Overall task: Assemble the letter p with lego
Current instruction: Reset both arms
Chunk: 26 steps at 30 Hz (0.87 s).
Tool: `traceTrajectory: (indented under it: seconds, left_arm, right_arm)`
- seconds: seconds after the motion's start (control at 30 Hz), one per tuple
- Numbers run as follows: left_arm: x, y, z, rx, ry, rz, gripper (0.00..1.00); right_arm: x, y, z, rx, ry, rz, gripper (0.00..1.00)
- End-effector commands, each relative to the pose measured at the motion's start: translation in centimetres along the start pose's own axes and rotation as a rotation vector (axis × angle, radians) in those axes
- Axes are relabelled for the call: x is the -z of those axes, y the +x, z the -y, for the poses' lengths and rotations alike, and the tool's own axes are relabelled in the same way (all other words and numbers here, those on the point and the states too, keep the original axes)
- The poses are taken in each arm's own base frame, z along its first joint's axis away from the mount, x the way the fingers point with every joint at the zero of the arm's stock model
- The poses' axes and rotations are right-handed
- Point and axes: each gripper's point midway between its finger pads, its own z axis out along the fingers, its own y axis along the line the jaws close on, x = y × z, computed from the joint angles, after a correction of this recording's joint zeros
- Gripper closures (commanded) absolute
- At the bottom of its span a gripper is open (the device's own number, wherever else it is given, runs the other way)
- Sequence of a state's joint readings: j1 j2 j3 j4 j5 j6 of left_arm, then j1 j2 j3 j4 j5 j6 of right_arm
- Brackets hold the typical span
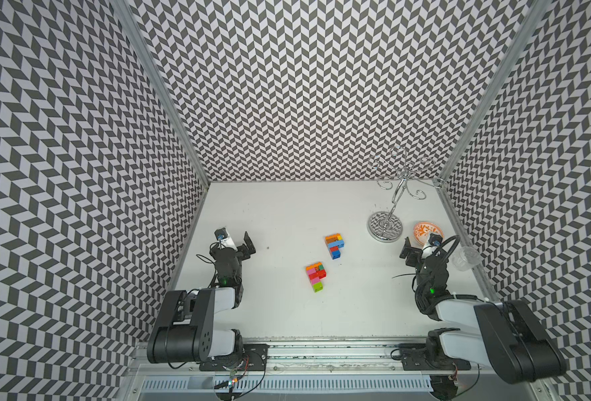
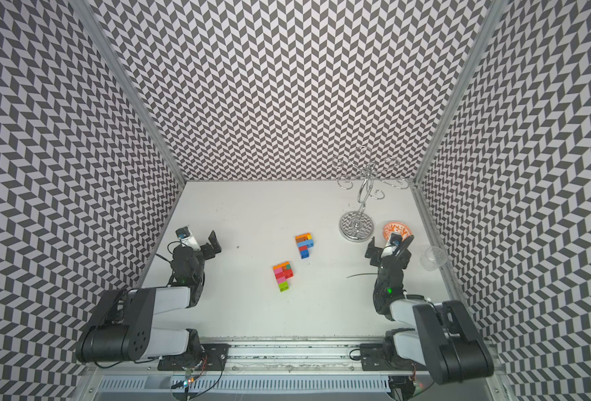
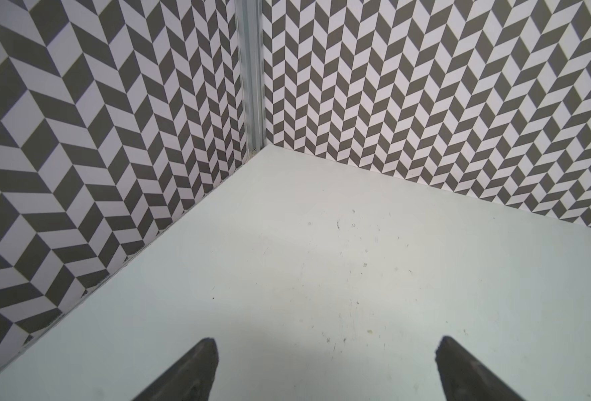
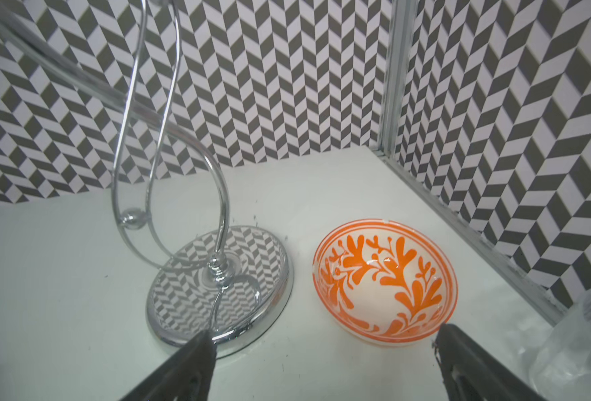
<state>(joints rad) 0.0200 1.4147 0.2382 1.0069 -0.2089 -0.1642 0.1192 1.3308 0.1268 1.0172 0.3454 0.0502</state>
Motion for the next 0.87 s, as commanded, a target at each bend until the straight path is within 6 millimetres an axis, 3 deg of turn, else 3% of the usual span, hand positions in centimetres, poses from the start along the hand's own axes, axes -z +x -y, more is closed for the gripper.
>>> traceTrajectory:
  seconds: [0.0,0.1,0.17,0.2,0.27,0.4,0.83]
  left_arm:
    - [0.5,-3.1,0.7,-0.022,0.031,0.165,0.00]
    - [-0.2,-2.4,2.0,-0.062,0.084,0.128,0.00]
    - [-0.3,-1.6,3.3,-0.106,0.158,0.139,0.00]
    - [0.2,-2.1,3.3,-0.107,0.163,0.179,0.00]
    - [-0.6,-1.2,3.4,-0.103,0.158,0.093,0.00]
    - [-0.4,-1.4,3.6,-0.116,0.166,0.117,0.00]
    - [-0.6,-1.3,3.8,-0.134,0.157,0.118,0.00]
  right_arm:
    - [-0.1,-5.0,-1.6,-0.013,-0.085,0.228,0.01]
    - [-0.3,-4.4,-3.0,0.044,-0.138,0.265,0.01]
    - [-2.1,-2.6,-3.6,0.060,-0.146,0.113,0.01]
    - [-2.4,-3.1,-3.4,0.044,-0.165,0.137,0.01]
    - [-2.1,-3.8,-3.3,0.033,-0.163,0.192,0.01]
    - [-3.4,-3.8,-3.9,0.047,-0.181,0.125,0.01]
    - [-3.6,-3.6,-4.0,0.044,-0.193,0.119,0.01]
